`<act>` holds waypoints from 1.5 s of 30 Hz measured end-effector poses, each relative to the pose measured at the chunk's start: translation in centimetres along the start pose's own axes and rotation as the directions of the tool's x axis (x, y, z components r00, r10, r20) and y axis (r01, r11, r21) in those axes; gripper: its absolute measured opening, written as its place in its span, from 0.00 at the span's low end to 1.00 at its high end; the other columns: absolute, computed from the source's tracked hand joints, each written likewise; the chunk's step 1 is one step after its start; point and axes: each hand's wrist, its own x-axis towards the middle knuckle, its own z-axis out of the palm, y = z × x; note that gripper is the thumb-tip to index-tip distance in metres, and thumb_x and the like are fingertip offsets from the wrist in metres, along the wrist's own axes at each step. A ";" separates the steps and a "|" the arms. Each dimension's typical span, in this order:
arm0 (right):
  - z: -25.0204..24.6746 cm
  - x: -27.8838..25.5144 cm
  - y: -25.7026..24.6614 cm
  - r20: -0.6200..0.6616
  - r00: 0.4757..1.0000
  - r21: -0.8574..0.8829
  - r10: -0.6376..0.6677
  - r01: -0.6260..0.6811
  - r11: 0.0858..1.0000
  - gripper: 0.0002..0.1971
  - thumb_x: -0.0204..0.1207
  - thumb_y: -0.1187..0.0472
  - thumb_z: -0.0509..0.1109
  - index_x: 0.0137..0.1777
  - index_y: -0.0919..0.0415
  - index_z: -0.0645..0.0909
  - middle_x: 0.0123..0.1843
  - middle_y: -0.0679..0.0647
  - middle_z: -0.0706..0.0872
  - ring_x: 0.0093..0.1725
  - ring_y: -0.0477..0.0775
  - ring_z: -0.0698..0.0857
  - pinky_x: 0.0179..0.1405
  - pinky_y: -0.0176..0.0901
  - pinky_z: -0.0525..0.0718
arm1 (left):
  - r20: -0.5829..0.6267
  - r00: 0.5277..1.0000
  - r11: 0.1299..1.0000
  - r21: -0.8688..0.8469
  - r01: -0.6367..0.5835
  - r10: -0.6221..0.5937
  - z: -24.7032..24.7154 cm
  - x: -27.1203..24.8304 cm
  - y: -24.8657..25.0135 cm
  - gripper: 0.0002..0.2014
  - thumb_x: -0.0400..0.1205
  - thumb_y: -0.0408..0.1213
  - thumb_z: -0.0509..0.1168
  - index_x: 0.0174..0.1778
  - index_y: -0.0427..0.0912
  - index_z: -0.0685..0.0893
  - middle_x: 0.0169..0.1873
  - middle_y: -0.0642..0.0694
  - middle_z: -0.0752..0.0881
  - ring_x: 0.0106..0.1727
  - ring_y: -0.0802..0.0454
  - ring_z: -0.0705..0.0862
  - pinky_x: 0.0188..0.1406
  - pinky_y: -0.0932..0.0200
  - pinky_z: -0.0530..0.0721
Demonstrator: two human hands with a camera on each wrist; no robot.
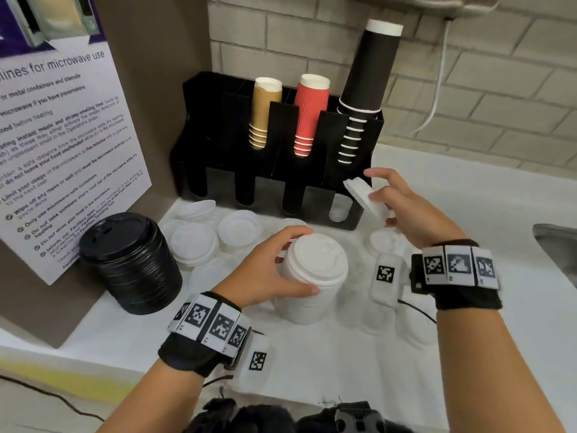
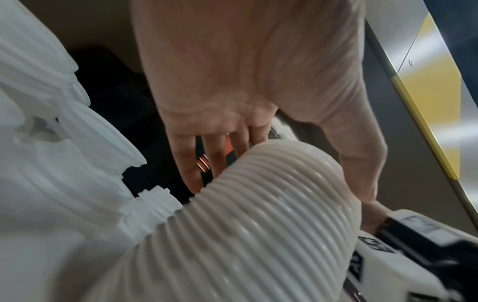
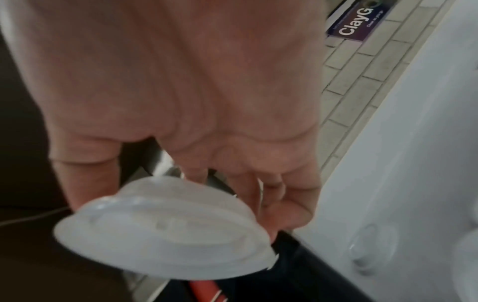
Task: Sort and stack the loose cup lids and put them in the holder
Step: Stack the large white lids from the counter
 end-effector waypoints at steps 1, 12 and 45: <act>0.9 -1.3 -0.2 0.035 0.998 0.005 -0.044 0.044 0.999 0.20 0.64 0.48 0.65 0.58 0.33 0.76 0.50 0.45 0.83 0.47 0.45 0.80 0.45 0.39 0.75 | -0.002 1.000 1.000 0.001 -0.006 0.006 0.0 0.0 0.0 0.38 0.66 0.39 0.83 0.70 0.60 0.74 0.65 0.65 0.79 0.67 0.67 0.76 0.67 0.66 0.75; 6.5 -6.2 -0.5 0.158 0.946 -0.283 -0.284 0.319 0.904 0.22 0.65 0.61 0.80 0.57 0.41 0.83 0.58 0.32 0.81 0.58 0.28 0.75 0.54 0.25 0.66 | -0.019 1.000 0.999 -0.050 0.012 -0.013 0.1 0.0 -0.3 0.55 0.63 0.38 0.85 0.80 0.60 0.57 0.68 0.58 0.79 0.68 0.63 0.77 0.68 0.64 0.75; 6.0 -5.2 -0.3 0.205 0.922 -0.265 -0.328 0.375 0.888 0.23 0.62 0.63 0.80 0.57 0.44 0.86 0.59 0.35 0.82 0.60 0.29 0.75 0.50 0.16 0.68 | 0.041 0.999 0.999 -0.037 -0.015 0.017 -0.7 0.8 0.3 0.44 0.61 0.35 0.86 0.73 0.57 0.73 0.62 0.63 0.83 0.66 0.64 0.80 0.65 0.66 0.79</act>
